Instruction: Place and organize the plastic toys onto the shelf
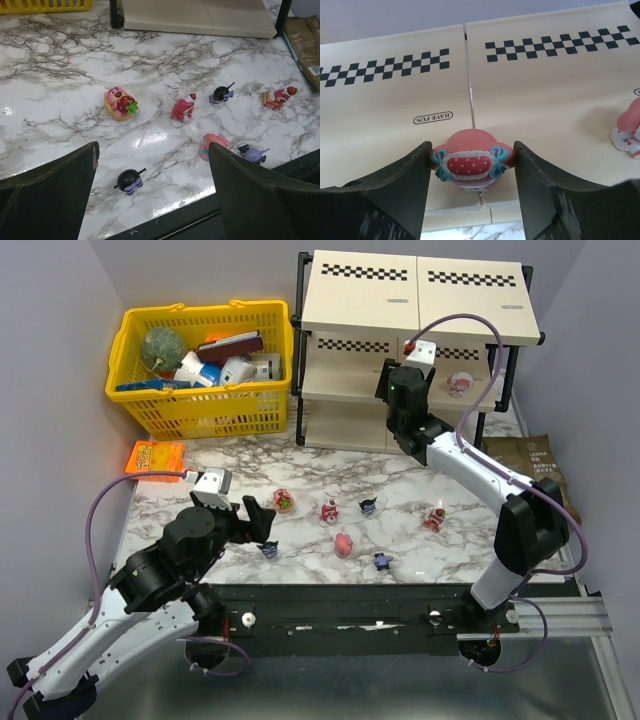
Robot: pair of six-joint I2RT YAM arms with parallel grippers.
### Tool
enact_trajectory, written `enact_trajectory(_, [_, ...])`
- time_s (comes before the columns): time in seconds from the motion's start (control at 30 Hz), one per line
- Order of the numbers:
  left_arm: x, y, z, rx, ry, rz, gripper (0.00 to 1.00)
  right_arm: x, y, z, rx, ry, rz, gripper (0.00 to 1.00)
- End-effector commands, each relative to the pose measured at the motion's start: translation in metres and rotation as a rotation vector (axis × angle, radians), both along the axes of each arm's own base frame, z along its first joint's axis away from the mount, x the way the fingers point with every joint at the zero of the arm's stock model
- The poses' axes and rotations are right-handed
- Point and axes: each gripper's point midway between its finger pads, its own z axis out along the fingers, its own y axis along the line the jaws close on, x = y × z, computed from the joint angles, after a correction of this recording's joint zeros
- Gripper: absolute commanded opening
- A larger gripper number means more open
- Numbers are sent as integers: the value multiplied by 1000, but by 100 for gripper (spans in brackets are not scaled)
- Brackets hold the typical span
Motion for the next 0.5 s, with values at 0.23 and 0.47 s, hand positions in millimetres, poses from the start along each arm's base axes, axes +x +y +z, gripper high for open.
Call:
enact_trajectory(0.23, [2,-4,-2,8,1,-14,99,4,-9,-48,-105,108,-37,71])
enact_trajectory(0.47, [2,-4,-2,8,2,-16,99,8,-9,-53,-118,108,-44,74])
